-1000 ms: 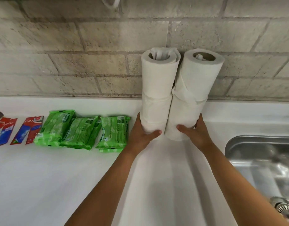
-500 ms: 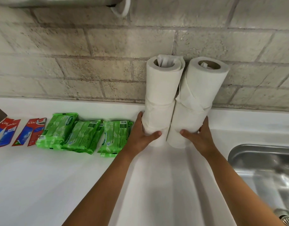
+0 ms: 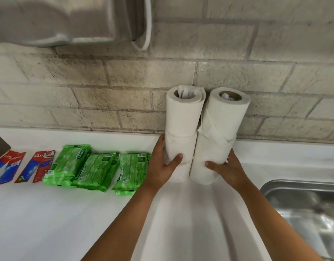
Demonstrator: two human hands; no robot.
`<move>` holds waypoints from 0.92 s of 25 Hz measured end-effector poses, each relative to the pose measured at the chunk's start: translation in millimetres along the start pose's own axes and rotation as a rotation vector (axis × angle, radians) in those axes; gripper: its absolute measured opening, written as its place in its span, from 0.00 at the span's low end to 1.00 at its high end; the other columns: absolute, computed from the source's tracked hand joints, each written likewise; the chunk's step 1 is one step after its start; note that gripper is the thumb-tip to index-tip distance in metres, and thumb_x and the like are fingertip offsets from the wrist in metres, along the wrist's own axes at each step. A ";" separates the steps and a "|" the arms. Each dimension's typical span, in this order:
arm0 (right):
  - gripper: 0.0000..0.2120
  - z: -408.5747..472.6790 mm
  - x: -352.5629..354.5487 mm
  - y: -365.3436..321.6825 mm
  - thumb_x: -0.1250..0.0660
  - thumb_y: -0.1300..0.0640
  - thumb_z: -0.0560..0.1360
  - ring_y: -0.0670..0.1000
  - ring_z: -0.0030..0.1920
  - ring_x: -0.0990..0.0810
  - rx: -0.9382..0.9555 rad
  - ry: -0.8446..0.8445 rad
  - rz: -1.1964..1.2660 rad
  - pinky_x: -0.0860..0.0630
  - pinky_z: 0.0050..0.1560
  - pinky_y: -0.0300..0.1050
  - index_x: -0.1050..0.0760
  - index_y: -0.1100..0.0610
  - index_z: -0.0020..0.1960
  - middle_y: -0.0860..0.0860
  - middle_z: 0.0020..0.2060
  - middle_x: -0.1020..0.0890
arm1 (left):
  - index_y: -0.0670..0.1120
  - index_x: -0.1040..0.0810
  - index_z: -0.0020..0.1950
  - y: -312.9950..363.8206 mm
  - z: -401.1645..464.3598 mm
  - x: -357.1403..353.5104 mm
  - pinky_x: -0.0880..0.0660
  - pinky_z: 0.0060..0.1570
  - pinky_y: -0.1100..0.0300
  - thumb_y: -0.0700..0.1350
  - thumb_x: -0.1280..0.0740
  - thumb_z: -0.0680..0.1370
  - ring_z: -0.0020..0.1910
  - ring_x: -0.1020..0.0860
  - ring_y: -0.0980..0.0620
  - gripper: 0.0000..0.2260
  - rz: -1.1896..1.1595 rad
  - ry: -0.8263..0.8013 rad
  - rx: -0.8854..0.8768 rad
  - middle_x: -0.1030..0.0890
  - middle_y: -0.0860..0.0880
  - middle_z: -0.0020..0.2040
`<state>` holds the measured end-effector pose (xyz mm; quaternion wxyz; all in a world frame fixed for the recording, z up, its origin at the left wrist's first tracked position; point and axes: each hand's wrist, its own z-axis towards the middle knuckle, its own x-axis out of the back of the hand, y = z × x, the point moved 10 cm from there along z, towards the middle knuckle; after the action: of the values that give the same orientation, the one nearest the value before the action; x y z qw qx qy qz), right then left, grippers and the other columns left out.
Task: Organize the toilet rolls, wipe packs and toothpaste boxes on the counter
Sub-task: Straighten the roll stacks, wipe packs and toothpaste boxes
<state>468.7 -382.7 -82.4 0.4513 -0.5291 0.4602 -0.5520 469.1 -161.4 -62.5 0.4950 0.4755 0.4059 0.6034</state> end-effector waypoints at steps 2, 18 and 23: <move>0.33 0.0 -0.8 1.3 0.25 0.63 0.66 0.38 0.54 0.23 -0.012 0.002 0.004 0.24 0.44 0.30 0.35 0.50 0.66 0.42 0.55 0.22 | 0.52 0.33 0.68 2.5 -3.2 -0.1 0.33 0.62 0.72 0.49 0.29 0.70 0.62 0.27 0.69 0.27 0.023 0.011 0.003 0.25 0.58 0.63; 0.42 1.1 24.5 -118.0 0.22 0.58 0.63 0.43 0.56 0.26 0.153 0.122 -0.046 0.28 0.52 0.38 0.40 0.50 0.71 0.44 0.59 0.26 | 0.50 0.36 0.70 122.7 33.2 9.9 0.31 0.56 0.64 0.51 0.23 0.65 0.58 0.26 0.57 0.37 0.137 0.064 -0.080 0.25 0.57 0.59; 0.38 16.9 18.6 -110.4 0.22 0.57 0.62 0.52 0.60 0.23 0.084 0.068 -0.067 0.25 0.60 0.53 0.35 0.54 0.68 0.51 0.61 0.23 | 0.51 0.31 0.67 102.8 46.4 7.7 0.25 0.55 0.58 0.49 0.22 0.64 0.57 0.23 0.53 0.34 0.101 0.031 0.047 0.21 0.52 0.61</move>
<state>483.7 -382.8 29.8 0.4386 -0.5058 0.4337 -0.6031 492.2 -171.4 47.6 0.4464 0.4973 0.4031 0.6252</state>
